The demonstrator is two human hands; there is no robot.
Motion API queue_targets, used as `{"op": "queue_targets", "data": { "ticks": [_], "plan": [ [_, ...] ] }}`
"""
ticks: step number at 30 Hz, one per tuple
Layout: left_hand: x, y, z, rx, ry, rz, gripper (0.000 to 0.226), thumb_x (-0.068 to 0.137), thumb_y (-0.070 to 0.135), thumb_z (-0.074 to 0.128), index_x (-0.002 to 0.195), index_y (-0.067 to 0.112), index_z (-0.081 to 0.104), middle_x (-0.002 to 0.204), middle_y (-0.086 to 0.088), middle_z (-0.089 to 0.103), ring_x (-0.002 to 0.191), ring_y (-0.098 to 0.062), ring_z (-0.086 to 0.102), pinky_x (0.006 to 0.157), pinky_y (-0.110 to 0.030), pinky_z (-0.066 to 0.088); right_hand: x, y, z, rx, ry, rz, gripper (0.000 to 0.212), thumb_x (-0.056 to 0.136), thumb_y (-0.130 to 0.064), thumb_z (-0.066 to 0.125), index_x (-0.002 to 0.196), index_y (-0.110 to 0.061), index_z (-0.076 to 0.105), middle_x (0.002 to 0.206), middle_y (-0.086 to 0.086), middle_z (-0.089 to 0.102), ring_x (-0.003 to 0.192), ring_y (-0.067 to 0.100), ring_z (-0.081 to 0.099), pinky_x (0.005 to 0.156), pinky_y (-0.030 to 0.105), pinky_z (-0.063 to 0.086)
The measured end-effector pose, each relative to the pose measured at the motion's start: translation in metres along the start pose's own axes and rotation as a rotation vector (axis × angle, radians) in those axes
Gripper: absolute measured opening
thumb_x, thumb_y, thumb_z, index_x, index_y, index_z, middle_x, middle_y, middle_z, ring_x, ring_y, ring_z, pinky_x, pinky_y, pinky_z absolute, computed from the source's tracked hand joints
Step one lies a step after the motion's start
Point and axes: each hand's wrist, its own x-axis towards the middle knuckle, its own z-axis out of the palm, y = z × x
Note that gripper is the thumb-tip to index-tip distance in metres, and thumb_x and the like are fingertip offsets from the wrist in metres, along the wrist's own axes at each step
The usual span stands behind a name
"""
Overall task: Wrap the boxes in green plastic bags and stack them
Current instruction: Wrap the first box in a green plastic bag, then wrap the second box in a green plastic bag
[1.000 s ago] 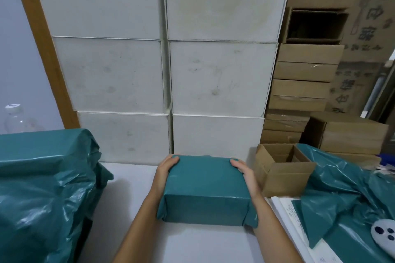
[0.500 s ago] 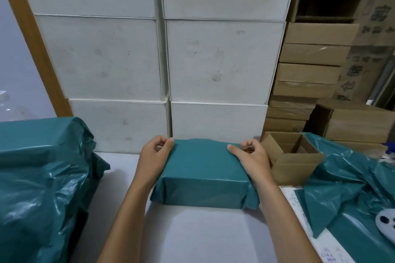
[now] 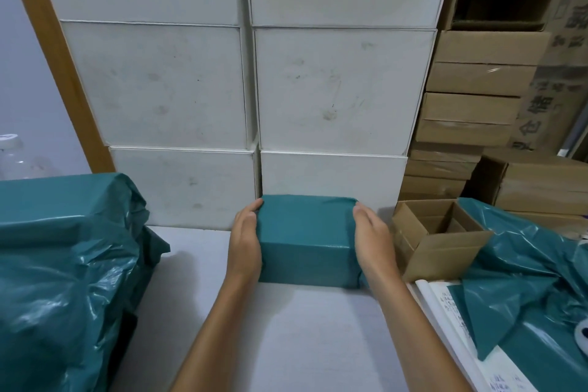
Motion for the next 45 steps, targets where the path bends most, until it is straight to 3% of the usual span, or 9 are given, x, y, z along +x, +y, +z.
{"op": "queue_targets", "data": {
  "ticks": [6, 12, 17, 21, 26, 29, 34, 39, 45],
  "plan": [
    [0.001, 0.001, -0.003, -0.189, -0.014, -0.106, 0.044, 0.11, 0.04, 0.035, 0.134, 0.025, 0.069, 0.117, 0.015, 0.078, 0.111, -0.004, 0.071, 0.092, -0.029, 0.054, 0.002, 0.004, 0.0, 0.191, 0.034, 0.06, 0.028, 0.102, -0.049, 0.045, 0.109, -0.038, 0.071, 0.113, -0.015, 0.073, 0.111, 0.012, 0.066, 0.102, 0.043, 0.053],
    [0.008, 0.002, -0.02, 0.088, -0.083, -0.06, 0.048, 0.098, 0.045, 0.043, 0.137, 0.031, 0.066, 0.139, 0.009, 0.067, 0.128, -0.011, 0.062, 0.115, -0.048, 0.045, 0.005, -0.002, -0.005, -0.305, -0.005, -0.084, 0.048, 0.102, -0.057, 0.033, 0.126, -0.031, 0.065, 0.132, -0.006, 0.066, 0.116, 0.018, 0.059, 0.104, 0.046, 0.048],
    [-0.005, 0.04, -0.021, 0.228, -0.047, 0.026, 0.034, 0.11, 0.042, 0.032, 0.134, 0.042, 0.056, 0.137, 0.018, 0.057, 0.129, -0.005, 0.053, 0.112, -0.033, 0.04, -0.008, -0.034, -0.009, -0.611, 0.065, -0.253, 0.074, 0.1, -0.064, 0.024, 0.15, -0.019, 0.053, 0.158, 0.003, 0.051, 0.145, 0.027, 0.043, 0.118, 0.048, 0.038],
    [-0.04, 0.097, -0.021, 0.254, 0.023, 0.232, 0.036, 0.112, 0.035, 0.036, 0.141, 0.035, 0.059, 0.131, 0.024, 0.06, 0.124, 0.008, 0.053, 0.102, -0.014, 0.036, -0.047, -0.081, 0.001, -0.359, 0.057, -0.366, 0.049, 0.107, -0.048, 0.04, 0.146, -0.023, 0.057, 0.151, -0.004, 0.058, 0.139, 0.02, 0.05, 0.116, 0.041, 0.037],
    [-0.077, 0.159, -0.052, 0.277, 0.039, 0.348, 0.041, 0.108, 0.037, 0.042, 0.144, 0.03, 0.059, 0.141, 0.015, 0.063, 0.133, 0.003, 0.054, 0.113, -0.025, 0.041, -0.11, -0.102, 0.054, -0.082, -0.121, -0.349, 0.033, 0.108, -0.04, 0.044, 0.133, -0.028, 0.063, 0.123, -0.012, 0.066, 0.117, 0.017, 0.061, 0.101, 0.037, 0.047],
    [-0.088, 0.187, -0.094, 0.366, 0.084, 0.388, 0.041, 0.108, 0.036, 0.043, 0.144, 0.029, 0.06, 0.144, 0.013, 0.062, 0.133, 0.001, 0.054, 0.116, -0.031, 0.042, -0.134, -0.109, 0.094, -0.147, -0.263, -0.335, 0.037, 0.107, -0.044, 0.043, 0.139, -0.031, 0.056, 0.133, -0.007, 0.064, 0.108, 0.018, 0.066, 0.089, 0.034, 0.052],
    [-0.1, 0.214, -0.192, 0.577, 0.279, 0.411, 0.04, 0.108, 0.033, 0.043, 0.141, 0.024, 0.063, 0.141, 0.007, 0.063, 0.131, -0.007, 0.054, 0.111, -0.028, 0.041, -0.168, -0.133, 0.15, -0.153, -0.412, -0.332, 0.049, 0.107, -0.043, 0.04, 0.153, -0.027, 0.043, 0.153, 0.001, 0.055, 0.134, 0.026, 0.053, 0.107, 0.042, 0.041],
    [-0.079, 0.2, -0.292, 0.787, 0.516, 0.13, 0.049, 0.101, 0.037, 0.042, 0.145, 0.022, 0.058, 0.149, -0.006, 0.057, 0.138, -0.027, 0.05, 0.118, -0.044, 0.036, -0.19, -0.145, 0.199, -0.119, -0.527, -0.217, 0.059, 0.105, -0.047, 0.039, 0.159, -0.024, 0.031, 0.15, 0.004, 0.056, 0.13, 0.029, 0.056, 0.108, 0.046, 0.043],
    [-0.063, 0.173, -0.326, 0.76, 0.335, -0.205, 0.05, 0.106, 0.045, 0.038, 0.144, 0.016, 0.055, 0.146, -0.016, 0.061, 0.13, -0.037, 0.058, 0.107, -0.042, 0.043, -0.2, -0.142, 0.227, -0.073, -0.568, -0.129, 0.054, 0.1, -0.054, 0.041, 0.145, -0.028, 0.052, 0.133, 0.003, 0.067, 0.113, 0.026, 0.065, 0.101, 0.049, 0.053]
  ]
}}
